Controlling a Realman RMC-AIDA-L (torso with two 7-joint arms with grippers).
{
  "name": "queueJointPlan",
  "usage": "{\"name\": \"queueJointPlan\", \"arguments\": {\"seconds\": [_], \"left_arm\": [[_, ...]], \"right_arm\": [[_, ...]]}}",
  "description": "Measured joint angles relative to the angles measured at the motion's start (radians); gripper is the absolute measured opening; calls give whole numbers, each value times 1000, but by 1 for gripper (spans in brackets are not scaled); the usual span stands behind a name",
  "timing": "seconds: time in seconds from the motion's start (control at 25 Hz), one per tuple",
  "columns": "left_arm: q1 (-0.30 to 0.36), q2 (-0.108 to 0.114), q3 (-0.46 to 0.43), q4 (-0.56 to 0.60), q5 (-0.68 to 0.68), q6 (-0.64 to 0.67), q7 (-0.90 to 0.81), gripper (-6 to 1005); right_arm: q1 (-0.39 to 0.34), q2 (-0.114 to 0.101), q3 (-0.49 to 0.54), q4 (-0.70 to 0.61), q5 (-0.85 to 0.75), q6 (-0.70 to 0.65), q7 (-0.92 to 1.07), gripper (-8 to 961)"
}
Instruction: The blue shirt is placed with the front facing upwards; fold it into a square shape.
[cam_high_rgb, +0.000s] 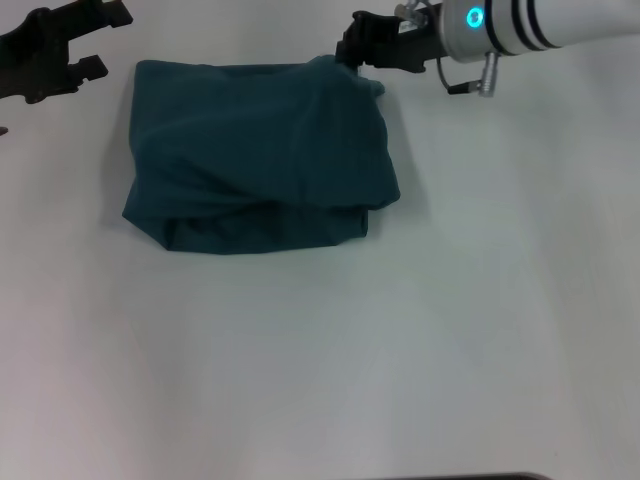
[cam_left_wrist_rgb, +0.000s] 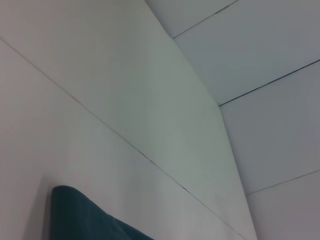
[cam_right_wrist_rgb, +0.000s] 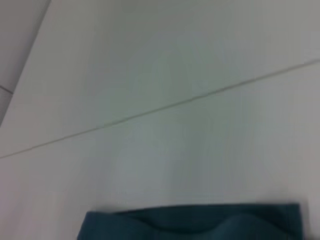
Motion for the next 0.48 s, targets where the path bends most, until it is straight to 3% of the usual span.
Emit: {"name": "queueJointPlan", "arguments": {"seconds": [0.2,0.36,0.48], "left_arm": [[1,2,0,1,0,-2,-3,937],[-1,4,0,1,0,-2,-8,937],[-5,5,0,1,0,-5,-11,937]], "right_arm": [[-40,-39,12,-46,4,-97,5,163],[-68,-50,14,-75,4,-133,11,196],[-70,-60,13,-69,3,-170,26,436]]}}
